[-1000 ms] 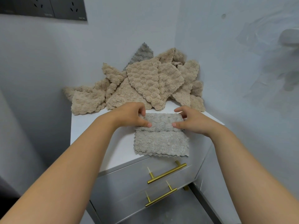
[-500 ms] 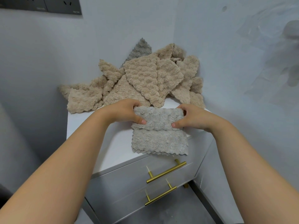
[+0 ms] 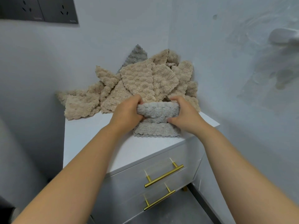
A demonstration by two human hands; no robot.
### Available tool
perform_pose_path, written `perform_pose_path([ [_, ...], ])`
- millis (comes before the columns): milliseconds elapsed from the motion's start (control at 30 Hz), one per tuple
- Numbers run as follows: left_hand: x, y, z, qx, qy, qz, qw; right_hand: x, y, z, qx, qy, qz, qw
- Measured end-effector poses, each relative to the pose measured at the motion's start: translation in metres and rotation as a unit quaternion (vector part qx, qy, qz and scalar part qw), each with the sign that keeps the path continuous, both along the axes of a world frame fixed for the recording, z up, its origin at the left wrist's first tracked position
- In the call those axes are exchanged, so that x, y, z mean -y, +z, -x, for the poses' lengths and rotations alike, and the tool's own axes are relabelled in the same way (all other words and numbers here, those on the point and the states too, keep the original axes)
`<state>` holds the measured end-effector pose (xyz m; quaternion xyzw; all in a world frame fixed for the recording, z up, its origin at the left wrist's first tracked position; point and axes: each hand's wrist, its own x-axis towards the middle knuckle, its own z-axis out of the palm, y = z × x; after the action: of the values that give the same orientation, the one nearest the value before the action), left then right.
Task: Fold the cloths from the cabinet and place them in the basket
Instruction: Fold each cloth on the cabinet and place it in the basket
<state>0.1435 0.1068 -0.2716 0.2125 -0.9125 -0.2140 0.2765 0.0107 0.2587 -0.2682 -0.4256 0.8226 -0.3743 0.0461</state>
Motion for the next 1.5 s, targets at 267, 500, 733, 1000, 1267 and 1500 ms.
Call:
perform_pose_path([
  [267, 0.017, 0.015, -0.015, 0.077, -0.141, -0.093, 0.983, -0.023, 0.016, 0.007, 0.062, 0.064, -0.023, 0.996],
  [500, 0.002, 0.028, -0.018, 0.083, -0.121, -0.103, 0.984, -0.026, 0.020, 0.000, 0.089, 0.070, -0.001, 0.994],
  [733, -0.007, 0.020, -0.001, 0.135, -0.101, 0.018, 0.985, -0.022, 0.017, -0.004, 0.096, 0.094, -0.032, 0.990],
  [1000, -0.008, 0.015, 0.002, 0.263, -0.138, -0.037, 0.954, -0.023, 0.007, 0.010, 0.100, 0.089, -0.180, 0.974],
  [1267, 0.001, 0.013, -0.004, 0.202, -0.135, -0.232, 0.942, -0.022, -0.001, 0.013, 0.260, 0.071, -0.032, 0.962],
  [1500, -0.024, -0.009, 0.023, -0.143, -0.081, -0.618, 0.769, -0.014, -0.005, 0.013, 0.468, 0.019, 0.207, 0.859],
])
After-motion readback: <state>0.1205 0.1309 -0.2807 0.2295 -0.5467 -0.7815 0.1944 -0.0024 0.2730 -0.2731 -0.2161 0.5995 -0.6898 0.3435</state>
